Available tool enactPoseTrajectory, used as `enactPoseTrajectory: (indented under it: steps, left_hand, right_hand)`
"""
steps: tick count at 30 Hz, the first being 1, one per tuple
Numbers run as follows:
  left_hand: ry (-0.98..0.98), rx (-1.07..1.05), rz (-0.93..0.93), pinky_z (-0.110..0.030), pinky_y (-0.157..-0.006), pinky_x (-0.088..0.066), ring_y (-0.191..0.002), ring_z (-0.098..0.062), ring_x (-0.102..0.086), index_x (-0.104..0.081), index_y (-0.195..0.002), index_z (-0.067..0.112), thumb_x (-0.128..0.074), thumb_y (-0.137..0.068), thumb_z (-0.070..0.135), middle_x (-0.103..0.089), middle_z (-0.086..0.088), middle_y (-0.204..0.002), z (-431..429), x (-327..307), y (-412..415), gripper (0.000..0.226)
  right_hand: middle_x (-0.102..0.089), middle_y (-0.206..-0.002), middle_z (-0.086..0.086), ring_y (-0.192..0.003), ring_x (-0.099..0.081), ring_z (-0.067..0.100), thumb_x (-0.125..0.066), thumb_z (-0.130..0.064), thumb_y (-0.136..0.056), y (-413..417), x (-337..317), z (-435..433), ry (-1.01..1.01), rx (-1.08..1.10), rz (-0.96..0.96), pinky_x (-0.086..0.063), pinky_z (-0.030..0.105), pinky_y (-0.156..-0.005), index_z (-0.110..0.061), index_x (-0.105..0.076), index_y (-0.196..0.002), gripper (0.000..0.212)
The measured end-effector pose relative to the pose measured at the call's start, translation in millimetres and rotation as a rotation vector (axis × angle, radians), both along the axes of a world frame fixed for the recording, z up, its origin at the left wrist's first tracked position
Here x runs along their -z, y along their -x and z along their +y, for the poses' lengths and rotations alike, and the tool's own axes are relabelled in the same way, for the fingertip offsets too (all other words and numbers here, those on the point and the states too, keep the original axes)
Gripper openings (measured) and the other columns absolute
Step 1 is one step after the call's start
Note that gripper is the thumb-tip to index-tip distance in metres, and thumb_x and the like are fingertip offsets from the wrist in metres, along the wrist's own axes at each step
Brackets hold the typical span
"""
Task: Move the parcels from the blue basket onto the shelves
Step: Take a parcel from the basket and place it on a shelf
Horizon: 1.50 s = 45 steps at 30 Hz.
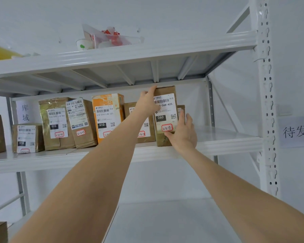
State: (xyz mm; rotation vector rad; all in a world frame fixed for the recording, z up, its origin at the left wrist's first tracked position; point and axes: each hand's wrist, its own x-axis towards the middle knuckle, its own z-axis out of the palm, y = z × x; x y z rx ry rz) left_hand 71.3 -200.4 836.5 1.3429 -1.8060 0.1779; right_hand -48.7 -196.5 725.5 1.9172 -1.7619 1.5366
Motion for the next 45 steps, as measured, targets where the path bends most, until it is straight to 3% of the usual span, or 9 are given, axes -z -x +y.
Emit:
enactPoseTrajectory:
  steps: [3,6,10,16,32,45]
  left_hand:
    - [0.116,-0.123,-0.213,-0.037,-0.094,-0.05,-0.127,-0.025,-0.043,-0.022,-0.149,0.021,-0.071,-0.08,0.014,-0.026,-0.006,-0.151,-1,-3,0,0.085]
    - [0.158,-0.172,-0.337,-0.037,-0.093,-0.049,-0.13,-0.023,-0.038,-0.023,-0.148,0.028,-0.069,-0.081,0.016,-0.03,-0.003,-0.148,-1,-8,4,0.082]
    - [0.203,-0.229,-0.405,-0.038,-0.095,-0.047,-0.127,-0.025,-0.04,-0.033,-0.144,0.017,-0.063,-0.084,0.011,-0.036,-0.005,-0.142,0,-11,14,0.068]
    - [0.239,-0.26,-0.434,-0.037,-0.091,-0.047,-0.118,-0.027,-0.046,-0.042,-0.136,0.009,-0.058,-0.087,0.007,-0.042,-0.009,-0.133,-2,-12,22,0.052]
    - [0.229,-0.194,-0.425,-0.035,-0.095,-0.041,-0.12,-0.03,-0.044,-0.041,-0.136,0.006,-0.053,-0.088,0.001,-0.04,-0.012,-0.134,-16,-13,26,0.049]
    - [0.213,-0.174,-0.426,-0.033,-0.101,-0.04,-0.125,-0.028,-0.041,-0.035,-0.141,0.006,-0.052,-0.089,-0.001,-0.036,-0.012,-0.142,-36,-11,26,0.055]
  right_hand:
    - [0.002,-0.162,0.011,-0.149,-0.001,0.029,-0.065,-0.033,-0.09,0,2,-1,0.143,0.04,0.297,-0.017,0.038,-0.118,-0.016,-0.005,-0.154,0.089]
    - [0.014,-0.161,0.009,-0.149,0.01,0.028,-0.057,-0.028,-0.095,4,4,-2,0.183,0.0,0.513,0.001,0.034,-0.119,-0.013,-0.005,-0.155,0.081]
    - [0.019,-0.16,0.008,-0.148,0.015,0.025,-0.046,-0.026,-0.101,4,7,-2,0.118,0.01,0.656,0.001,0.036,-0.121,-0.01,-0.002,-0.154,0.071]
    - [0.017,-0.161,0.003,-0.149,0.012,0.021,-0.048,-0.021,-0.101,5,7,1,0.1,-0.023,0.614,-0.02,0.035,-0.117,-0.013,-0.007,-0.154,0.068]
    - [0.013,-0.162,0.003,-0.149,0.007,0.021,-0.053,-0.016,-0.099,6,7,-9,0.098,-0.022,0.568,-0.026,0.036,-0.115,-0.014,-0.013,-0.153,0.068]
    - [0.011,-0.162,0.001,-0.149,0.007,0.018,-0.044,-0.006,-0.101,6,5,-28,0.079,-0.045,0.505,-0.029,0.036,-0.114,-0.013,-0.013,-0.153,0.061]
